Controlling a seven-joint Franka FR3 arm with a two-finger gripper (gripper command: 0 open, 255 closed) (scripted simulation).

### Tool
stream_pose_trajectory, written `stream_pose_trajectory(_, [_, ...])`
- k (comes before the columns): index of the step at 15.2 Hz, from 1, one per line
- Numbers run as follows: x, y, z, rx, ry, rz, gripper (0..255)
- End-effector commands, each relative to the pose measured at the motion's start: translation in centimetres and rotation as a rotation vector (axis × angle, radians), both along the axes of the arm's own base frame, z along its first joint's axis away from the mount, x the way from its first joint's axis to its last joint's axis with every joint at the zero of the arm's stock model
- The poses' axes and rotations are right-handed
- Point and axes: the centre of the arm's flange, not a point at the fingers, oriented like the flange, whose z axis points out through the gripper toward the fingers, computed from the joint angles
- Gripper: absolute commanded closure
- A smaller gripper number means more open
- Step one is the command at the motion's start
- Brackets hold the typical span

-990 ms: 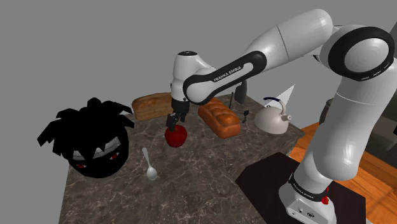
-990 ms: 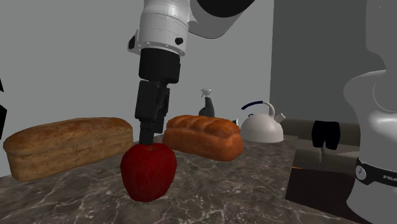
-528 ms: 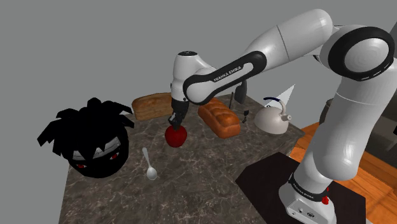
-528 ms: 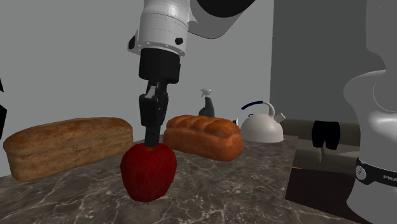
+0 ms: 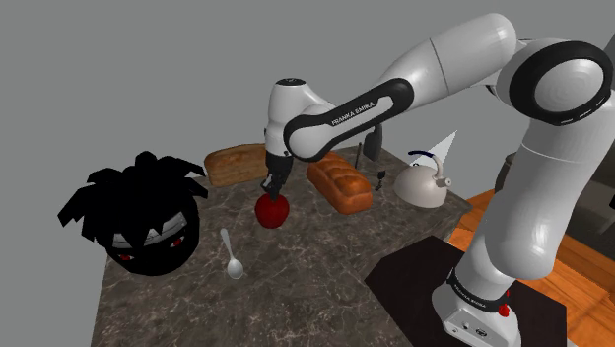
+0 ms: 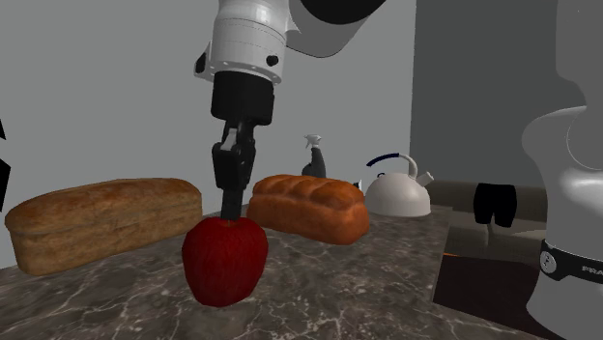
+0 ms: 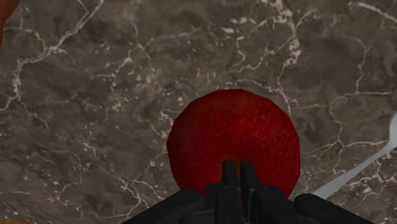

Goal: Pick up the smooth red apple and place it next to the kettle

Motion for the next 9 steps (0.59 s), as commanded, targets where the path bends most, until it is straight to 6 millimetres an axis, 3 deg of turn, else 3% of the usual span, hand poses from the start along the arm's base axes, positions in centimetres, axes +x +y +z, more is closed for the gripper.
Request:
stream_pose_trajectory(1, [0.0, 0.0, 0.8, 0.000, 0.000, 0.000, 255])
stream_pose_trajectory(9, [0.0, 0.0, 5.1, 0.000, 0.000, 0.000, 255])
